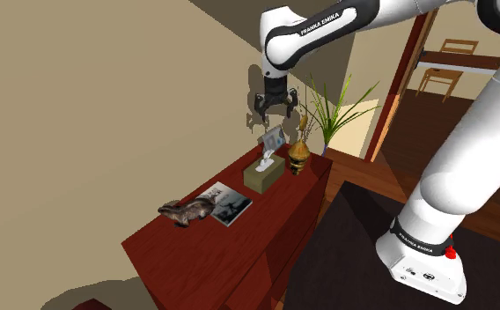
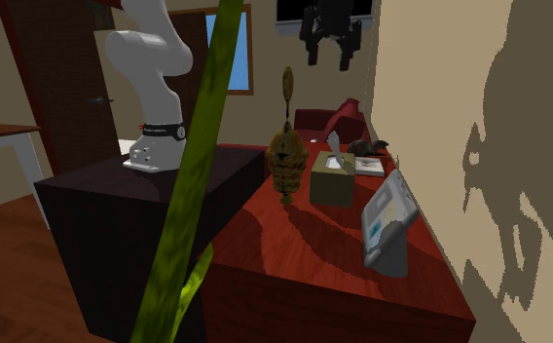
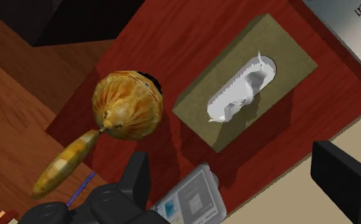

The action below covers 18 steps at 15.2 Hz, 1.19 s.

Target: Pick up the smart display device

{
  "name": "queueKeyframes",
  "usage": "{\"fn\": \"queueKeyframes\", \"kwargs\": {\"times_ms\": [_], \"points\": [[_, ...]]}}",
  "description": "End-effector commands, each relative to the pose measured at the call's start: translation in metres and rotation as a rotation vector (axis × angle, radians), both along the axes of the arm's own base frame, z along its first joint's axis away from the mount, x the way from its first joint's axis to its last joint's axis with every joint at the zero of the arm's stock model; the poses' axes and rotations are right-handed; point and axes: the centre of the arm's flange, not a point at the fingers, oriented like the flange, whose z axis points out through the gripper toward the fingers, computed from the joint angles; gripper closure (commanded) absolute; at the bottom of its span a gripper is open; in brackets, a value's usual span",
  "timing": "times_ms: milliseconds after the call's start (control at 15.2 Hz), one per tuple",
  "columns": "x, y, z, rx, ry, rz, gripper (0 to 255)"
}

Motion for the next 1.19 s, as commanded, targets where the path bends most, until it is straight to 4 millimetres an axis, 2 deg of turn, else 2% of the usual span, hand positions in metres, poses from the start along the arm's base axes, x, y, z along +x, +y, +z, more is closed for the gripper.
{"fn": "queueKeyframes", "kwargs": {"times_ms": [0,594,1122], "points": [[0.020,-0.012,-0.015,-0.003,0.002,-0.072,0],[0.095,-0.086,-0.079,-0.017,0.013,-0.383,0],[0.138,-0.169,-0.136,-0.029,0.023,-0.660,0]]}}
